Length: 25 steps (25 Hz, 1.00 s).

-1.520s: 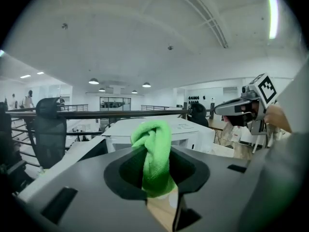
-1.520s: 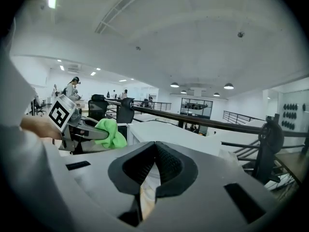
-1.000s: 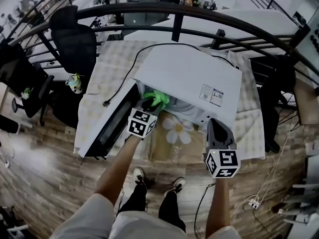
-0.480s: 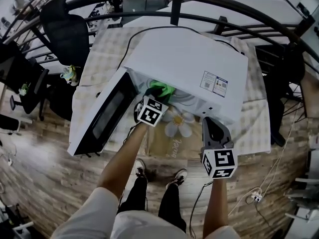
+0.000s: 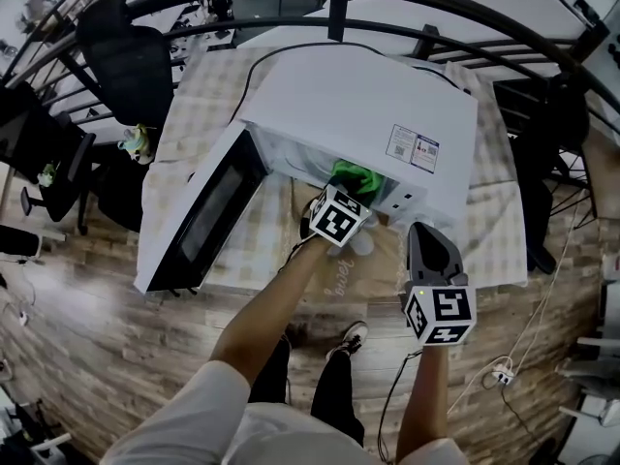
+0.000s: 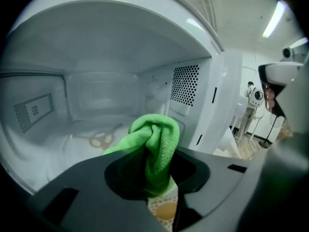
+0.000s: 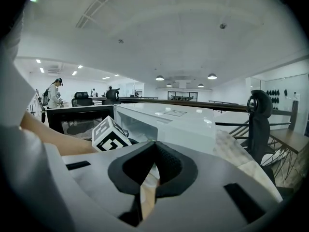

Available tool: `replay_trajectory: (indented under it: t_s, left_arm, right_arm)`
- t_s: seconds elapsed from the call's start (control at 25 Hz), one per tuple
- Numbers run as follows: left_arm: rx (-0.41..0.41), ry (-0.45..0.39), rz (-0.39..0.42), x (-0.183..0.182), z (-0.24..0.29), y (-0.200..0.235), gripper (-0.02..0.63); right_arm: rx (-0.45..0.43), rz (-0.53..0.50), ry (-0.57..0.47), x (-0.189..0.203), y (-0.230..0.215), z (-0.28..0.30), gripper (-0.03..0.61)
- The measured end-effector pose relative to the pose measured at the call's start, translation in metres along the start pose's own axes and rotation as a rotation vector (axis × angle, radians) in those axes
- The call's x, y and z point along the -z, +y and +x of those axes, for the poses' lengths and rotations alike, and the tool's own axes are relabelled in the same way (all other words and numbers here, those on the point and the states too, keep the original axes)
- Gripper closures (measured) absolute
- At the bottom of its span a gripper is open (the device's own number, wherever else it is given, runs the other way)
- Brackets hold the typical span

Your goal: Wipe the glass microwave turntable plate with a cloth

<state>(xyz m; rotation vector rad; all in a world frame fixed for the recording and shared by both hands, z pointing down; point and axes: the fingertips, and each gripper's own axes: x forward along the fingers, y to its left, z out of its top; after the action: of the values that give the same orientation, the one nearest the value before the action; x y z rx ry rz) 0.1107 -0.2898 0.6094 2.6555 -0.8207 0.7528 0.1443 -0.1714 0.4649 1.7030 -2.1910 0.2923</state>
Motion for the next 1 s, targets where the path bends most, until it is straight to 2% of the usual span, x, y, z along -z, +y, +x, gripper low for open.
replay_trajectory:
  t_s: [0.12,0.2,0.28,0.36,0.48,0.56,0.8,1.0]
  left_arm:
    - [0.016,-0.052,-0.014,-0.011,-0.009,0.004,0.486]
    - [-0.021,-0.094,-0.002,-0.019,-0.022,0.021,0.485]
    - [-0.107,-0.129,0.007,-0.025,-0.039,0.049,0.485]
    - [-0.226,-0.145,0.029,-0.026,-0.054,0.085,0.485]
    - [-0.384,-0.105,0.044,-0.018,-0.064,0.138,0.485]
    - [-0.425,-0.064,0.040,-0.011,-0.061,0.161,0.485]
    - [-0.370,0.085,0.117,0.013,-0.032,0.165,0.485]
    - [-0.262,0.092,0.121,0.019,-0.031,0.139,0.488]
  right_arm:
    - [0.004,0.002,-0.008,-0.004,0.004,-0.002,0.565]
    - [0.005,0.003,-0.014,-0.008,0.008,-0.002,0.565]
    - [0.003,0.009,-0.021,-0.011,0.011,-0.002,0.565]
    - [0.002,0.012,-0.026,-0.014,0.013,-0.002,0.565]
    - [-0.004,0.012,-0.027,-0.013,0.015,0.000,0.565]
    - [-0.010,0.010,-0.021,-0.009,0.017,0.004,0.565]
    - [-0.024,-0.013,0.010,0.002,0.023,0.012,0.565]
    - [-0.024,-0.011,0.004,-0.003,0.019,0.013,0.565]
